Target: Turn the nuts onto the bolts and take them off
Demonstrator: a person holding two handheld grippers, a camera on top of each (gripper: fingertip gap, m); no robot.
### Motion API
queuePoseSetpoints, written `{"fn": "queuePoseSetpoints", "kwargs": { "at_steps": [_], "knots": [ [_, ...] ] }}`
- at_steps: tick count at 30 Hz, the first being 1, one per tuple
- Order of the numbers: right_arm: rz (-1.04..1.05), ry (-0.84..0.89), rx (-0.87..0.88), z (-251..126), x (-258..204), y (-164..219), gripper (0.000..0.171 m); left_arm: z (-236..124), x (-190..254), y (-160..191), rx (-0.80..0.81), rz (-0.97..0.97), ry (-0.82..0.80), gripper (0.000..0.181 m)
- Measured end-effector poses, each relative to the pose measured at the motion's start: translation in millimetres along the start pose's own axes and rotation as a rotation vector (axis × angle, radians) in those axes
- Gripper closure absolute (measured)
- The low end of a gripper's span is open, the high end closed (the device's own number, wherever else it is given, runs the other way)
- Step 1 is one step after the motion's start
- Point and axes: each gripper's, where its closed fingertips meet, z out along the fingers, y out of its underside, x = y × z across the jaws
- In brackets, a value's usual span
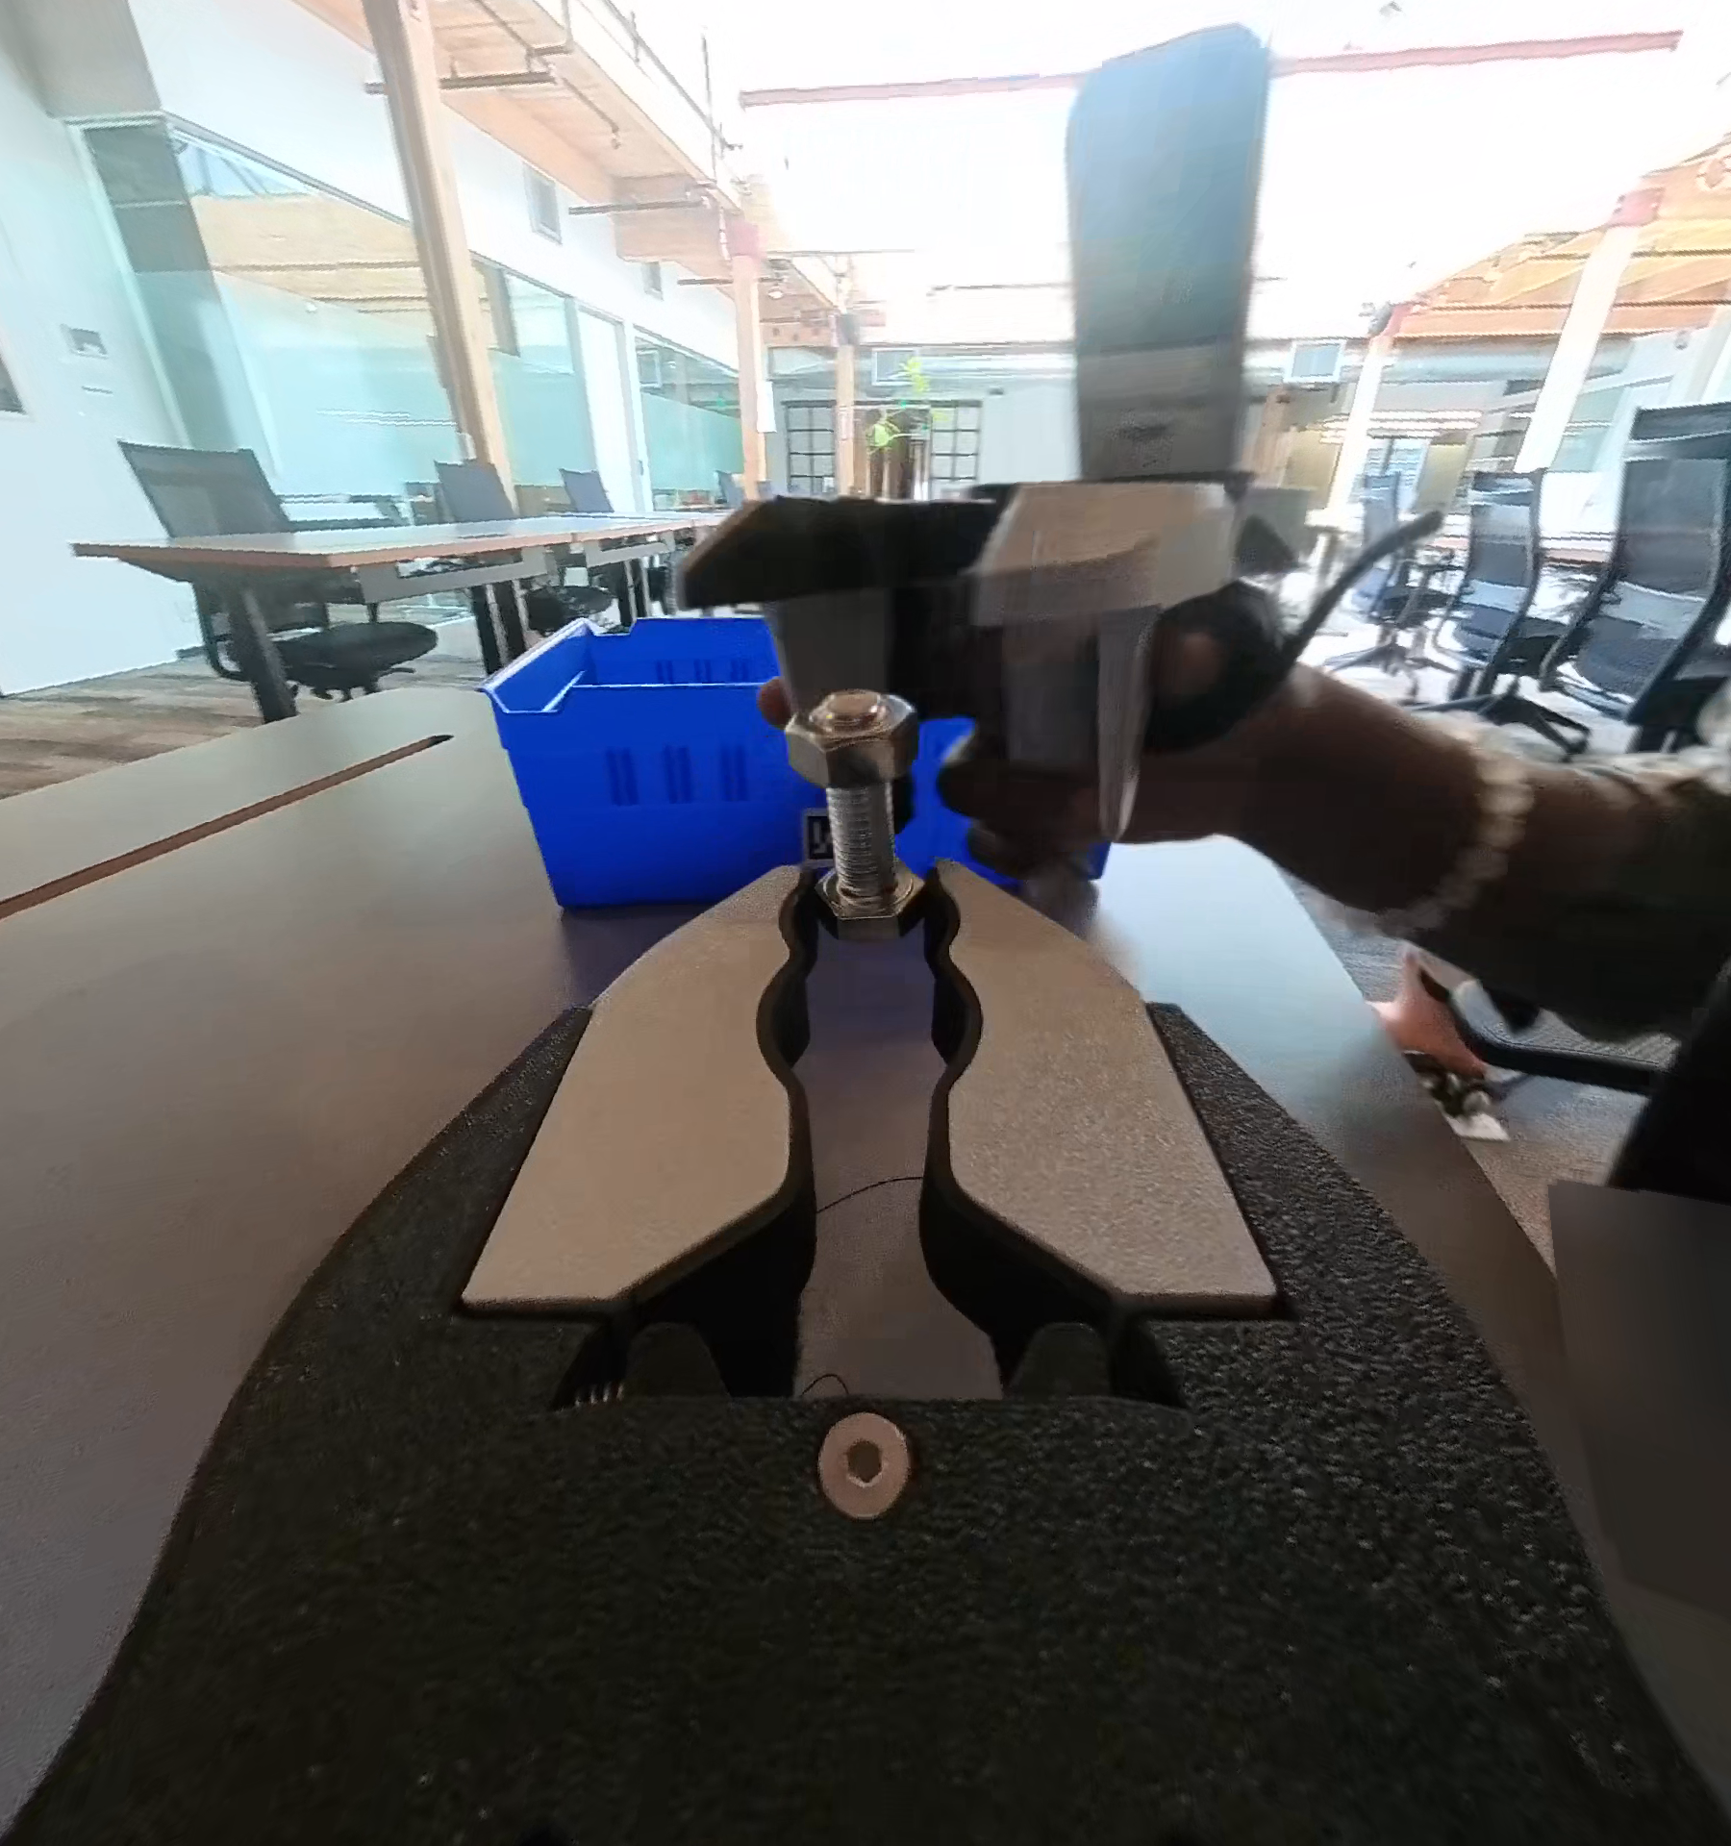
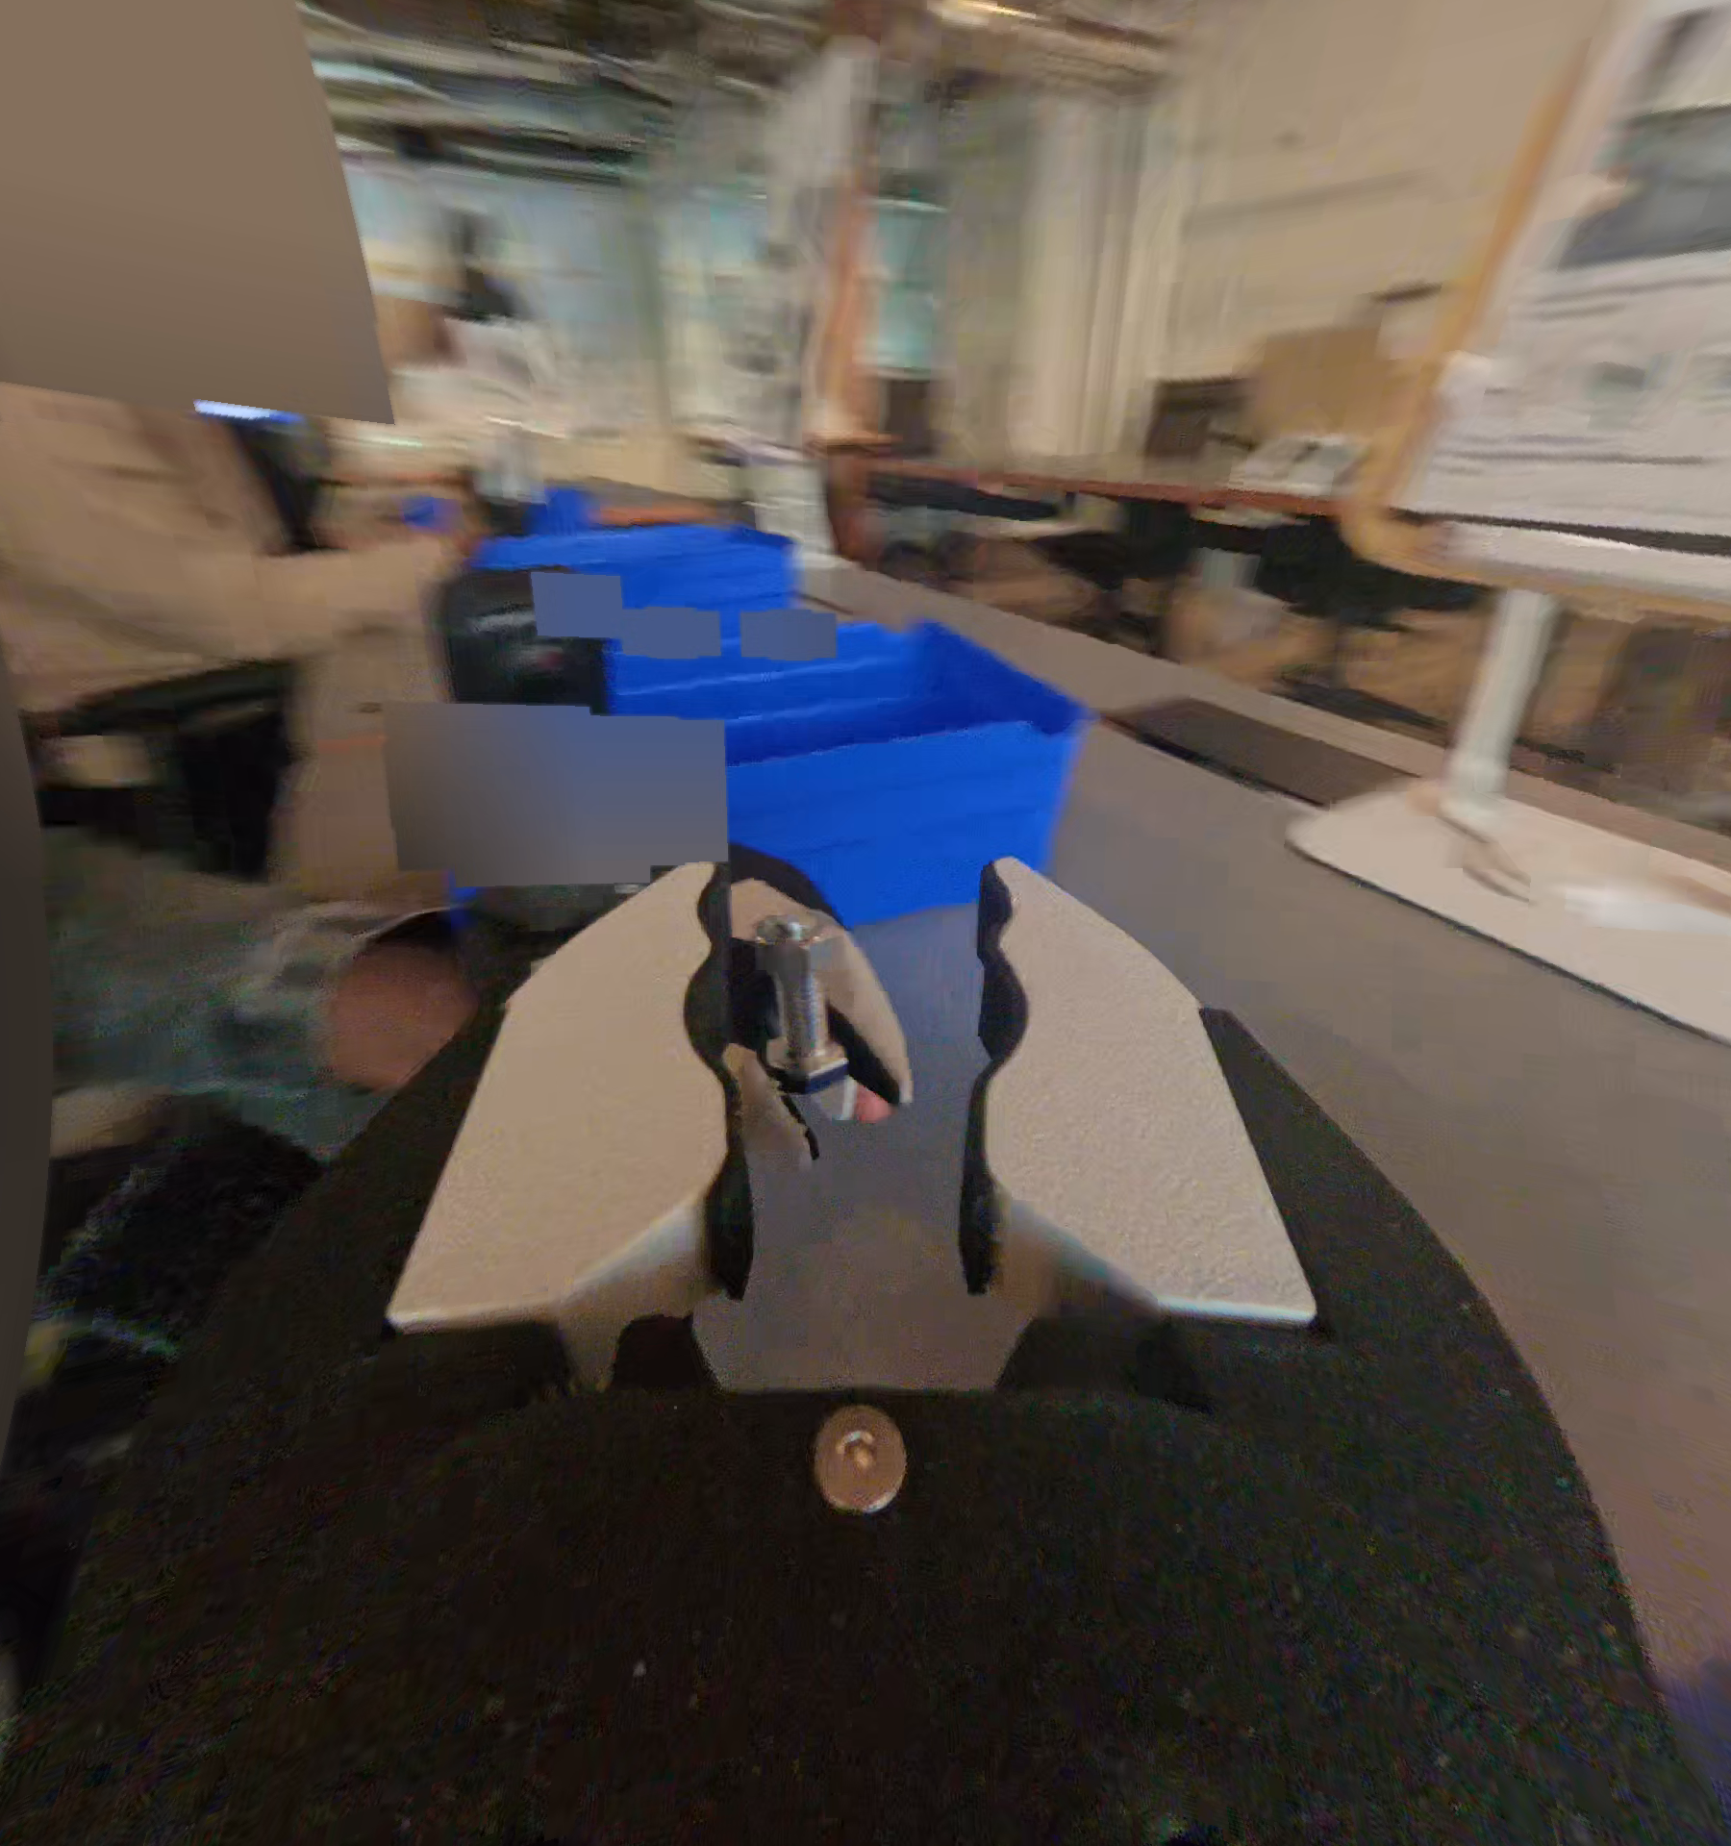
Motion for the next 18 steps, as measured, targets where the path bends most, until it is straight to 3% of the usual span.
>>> {"fn": "queuePoseSetpoints", "kwargs": {
  "at_steps": [2,4,8,12,18],
  "knots": [
    [-0.024,0.208,-0.064,-0.6,4.0,8.9,0.111,-0.3,-3.5,0.2,-0.002,-0.002,-0.028,0.161],
    [-0.055,0.319,-0.128,1.2,0.8,18.9,0.11,-0.1,-5.1,0.9,-0.007,-0.001,-0.041,0.161],
    [-0.156,0.45,-0.154,4.3,0.0,19.9,0.128,-0.5,-5.0,1.2,-0.01,0.013,-0.058,0.162],
    [-0.196,0.461,-0.211,7.0,1.0,24.7,0.151,-0.3,-3.7,2.2,-0.019,0.019,-0.056,0.162],
    [-0.184,0.217,-0.149,6.6,-7.6,23.6,0.152,-0.4,1.8,1.3,-0.012,0.01,-0.001,0.161]
  ]
}}
